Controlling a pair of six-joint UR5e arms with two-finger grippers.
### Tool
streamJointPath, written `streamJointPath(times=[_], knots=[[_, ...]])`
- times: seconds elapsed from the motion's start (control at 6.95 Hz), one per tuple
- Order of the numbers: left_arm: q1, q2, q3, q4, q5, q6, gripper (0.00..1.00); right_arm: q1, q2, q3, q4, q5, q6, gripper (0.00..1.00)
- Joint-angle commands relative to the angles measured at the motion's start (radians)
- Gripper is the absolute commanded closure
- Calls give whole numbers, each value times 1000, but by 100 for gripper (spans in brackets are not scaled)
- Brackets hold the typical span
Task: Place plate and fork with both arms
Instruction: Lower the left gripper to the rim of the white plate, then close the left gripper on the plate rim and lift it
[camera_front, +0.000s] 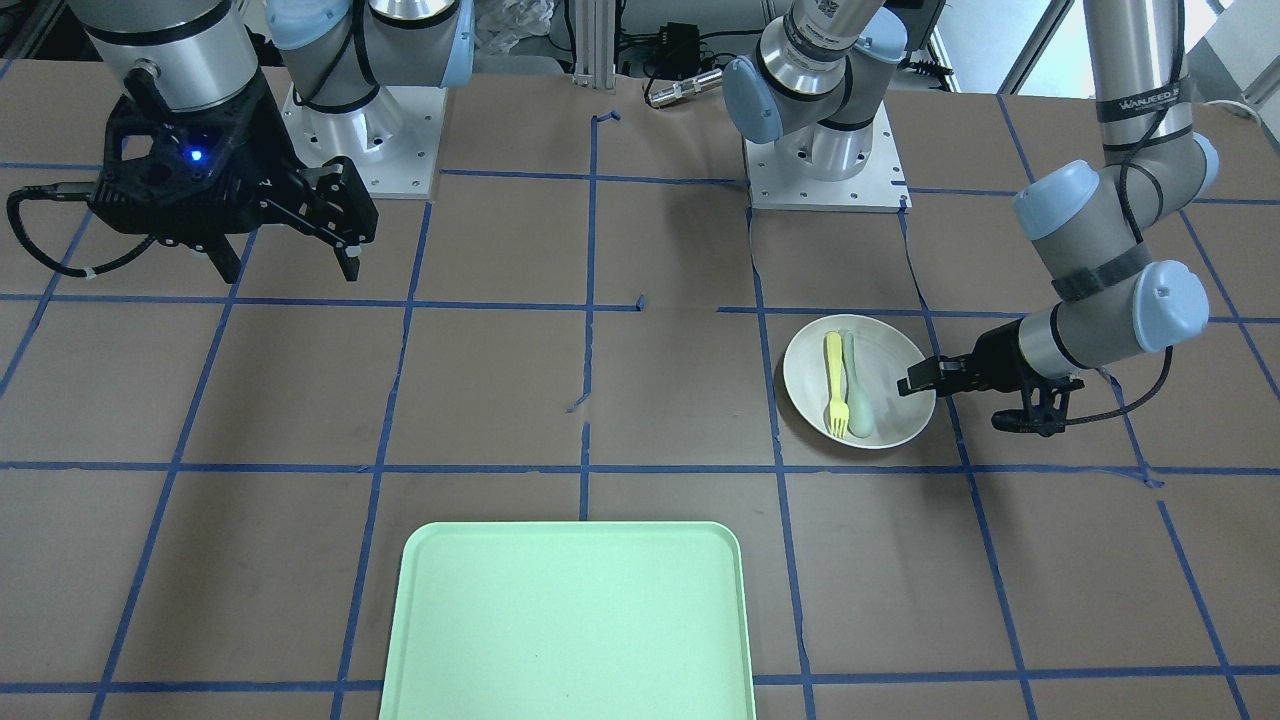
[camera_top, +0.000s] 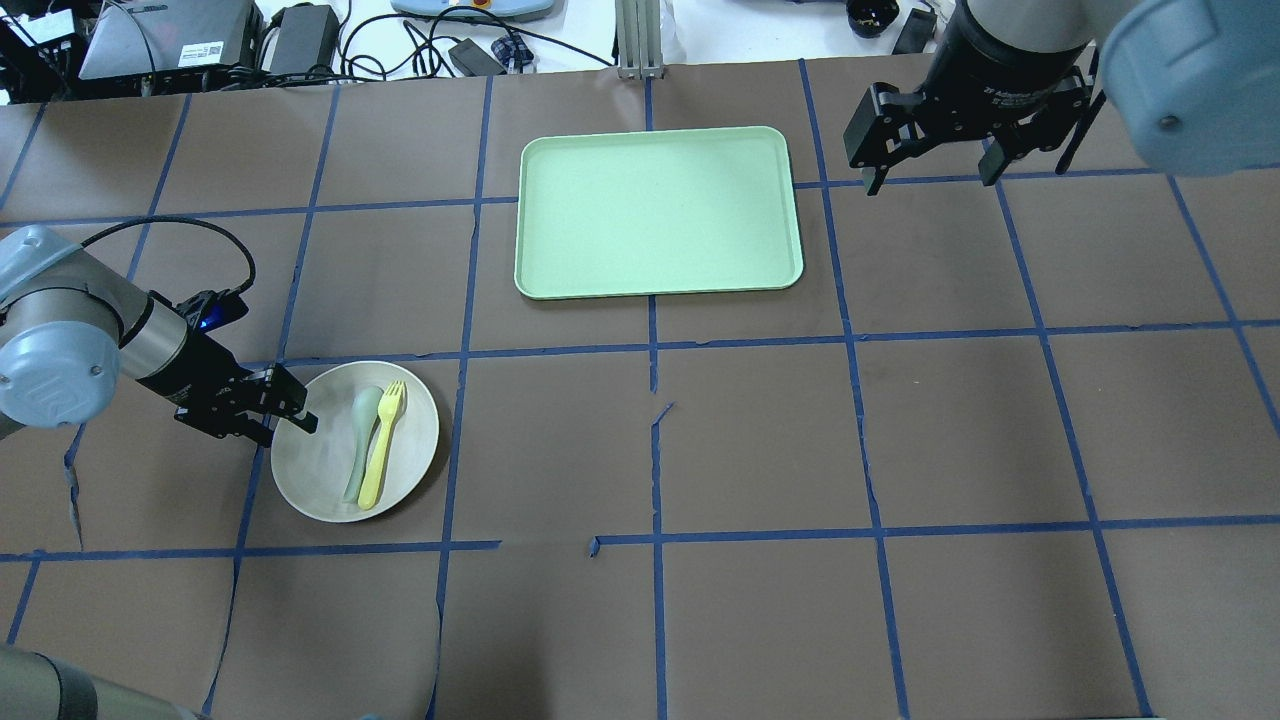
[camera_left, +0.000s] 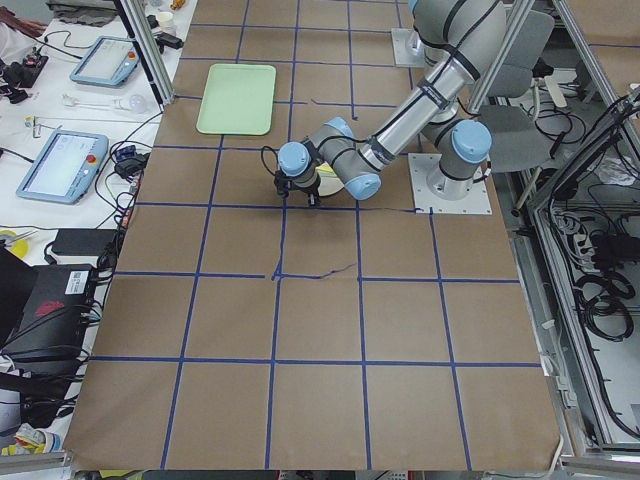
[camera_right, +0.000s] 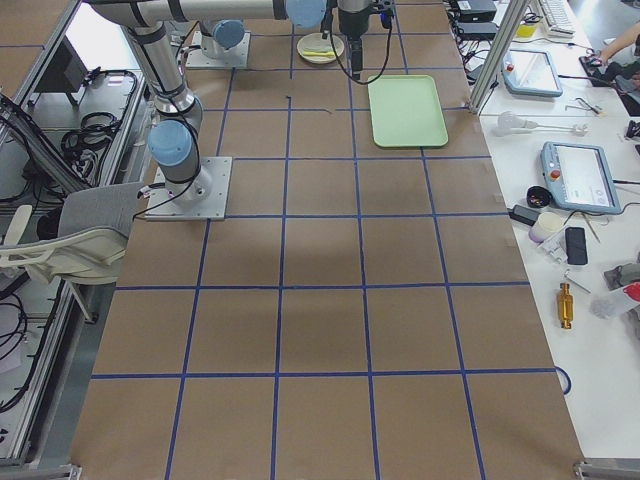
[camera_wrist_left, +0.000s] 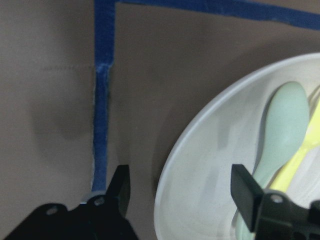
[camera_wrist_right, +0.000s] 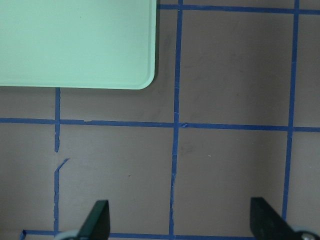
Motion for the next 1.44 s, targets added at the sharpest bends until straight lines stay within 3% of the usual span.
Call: streamJointPath(times=[0.0, 0.58, 1.01, 1.3], knots=[[-3, -4, 3, 0, -1, 2, 100, 0, 0, 1, 0, 0, 0, 0], [-3, -4, 25, -52, -21, -1, 100, -1, 0, 1, 3, 0, 0, 0], [-9, -19, 259, -273, -26, 4, 100, -1, 0, 1, 3, 0, 0, 0], [-85, -60, 387, -267, -27, 7, 100, -1, 0, 0, 3, -2, 0, 0]])
